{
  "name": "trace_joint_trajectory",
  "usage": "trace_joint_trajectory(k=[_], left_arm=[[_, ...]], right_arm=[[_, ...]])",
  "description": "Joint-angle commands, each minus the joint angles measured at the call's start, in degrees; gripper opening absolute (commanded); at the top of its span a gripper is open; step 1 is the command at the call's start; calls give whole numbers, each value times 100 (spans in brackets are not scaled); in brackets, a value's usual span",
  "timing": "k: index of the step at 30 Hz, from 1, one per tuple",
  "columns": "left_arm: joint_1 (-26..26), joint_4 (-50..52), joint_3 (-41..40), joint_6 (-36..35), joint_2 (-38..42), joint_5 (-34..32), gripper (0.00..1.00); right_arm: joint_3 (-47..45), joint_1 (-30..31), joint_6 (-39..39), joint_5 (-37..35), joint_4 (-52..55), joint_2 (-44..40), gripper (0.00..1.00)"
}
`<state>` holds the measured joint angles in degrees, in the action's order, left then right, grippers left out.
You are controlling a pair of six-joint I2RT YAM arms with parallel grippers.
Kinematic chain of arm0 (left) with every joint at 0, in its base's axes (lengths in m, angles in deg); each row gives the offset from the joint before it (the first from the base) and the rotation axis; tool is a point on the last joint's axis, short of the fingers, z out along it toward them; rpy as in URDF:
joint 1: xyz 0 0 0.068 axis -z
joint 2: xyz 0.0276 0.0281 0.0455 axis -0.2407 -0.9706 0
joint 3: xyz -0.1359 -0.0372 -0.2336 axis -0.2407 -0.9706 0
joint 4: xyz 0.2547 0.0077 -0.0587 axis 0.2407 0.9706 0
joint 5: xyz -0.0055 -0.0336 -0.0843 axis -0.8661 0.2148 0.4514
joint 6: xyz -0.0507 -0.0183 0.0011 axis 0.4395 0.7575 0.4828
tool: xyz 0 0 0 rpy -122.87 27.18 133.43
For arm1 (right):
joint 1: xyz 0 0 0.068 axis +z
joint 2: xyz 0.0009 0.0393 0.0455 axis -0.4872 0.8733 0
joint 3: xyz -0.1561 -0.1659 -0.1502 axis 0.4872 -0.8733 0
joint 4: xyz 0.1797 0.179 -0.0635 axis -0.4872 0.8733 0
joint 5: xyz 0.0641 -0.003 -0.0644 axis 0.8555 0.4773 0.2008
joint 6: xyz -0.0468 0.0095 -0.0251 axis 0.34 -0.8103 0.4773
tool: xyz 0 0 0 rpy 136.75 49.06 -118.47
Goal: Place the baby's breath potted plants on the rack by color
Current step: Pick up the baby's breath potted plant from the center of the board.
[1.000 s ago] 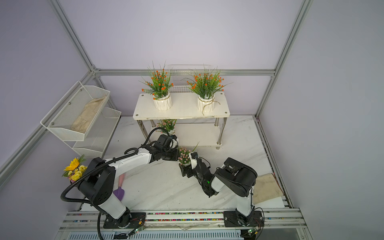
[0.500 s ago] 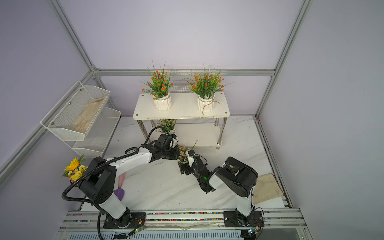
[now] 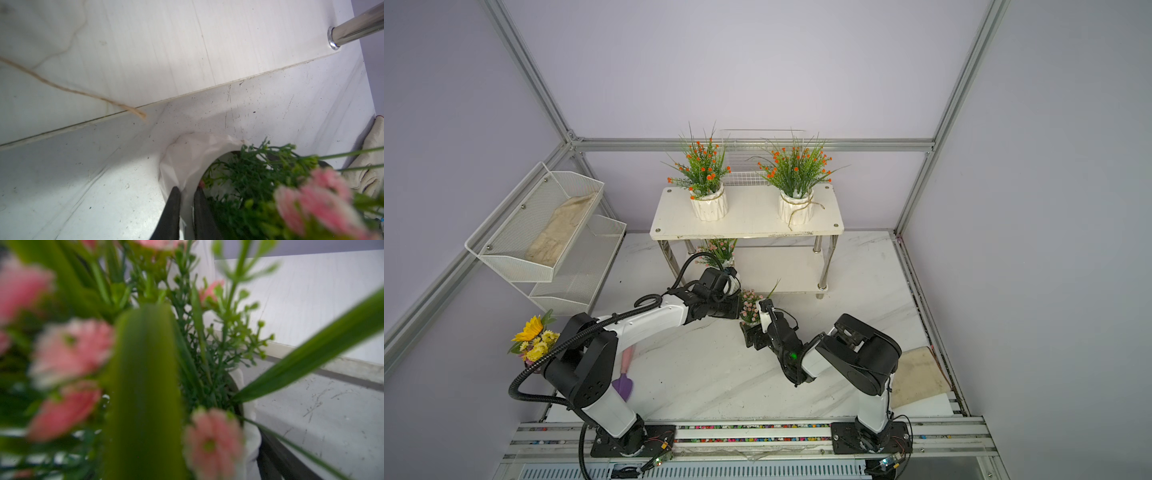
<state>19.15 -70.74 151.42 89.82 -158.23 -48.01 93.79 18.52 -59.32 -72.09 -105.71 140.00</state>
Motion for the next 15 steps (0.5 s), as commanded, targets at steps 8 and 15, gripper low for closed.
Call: trace_joint_trajectory(k=[8,15], left_arm=[[173,143,122,-79,172,468,37],[60,168,-21,-46,452,295,46]], right_arm=[[-144,29,94,66,180,-672,68],[-325,27,111,74,238,-930,66]])
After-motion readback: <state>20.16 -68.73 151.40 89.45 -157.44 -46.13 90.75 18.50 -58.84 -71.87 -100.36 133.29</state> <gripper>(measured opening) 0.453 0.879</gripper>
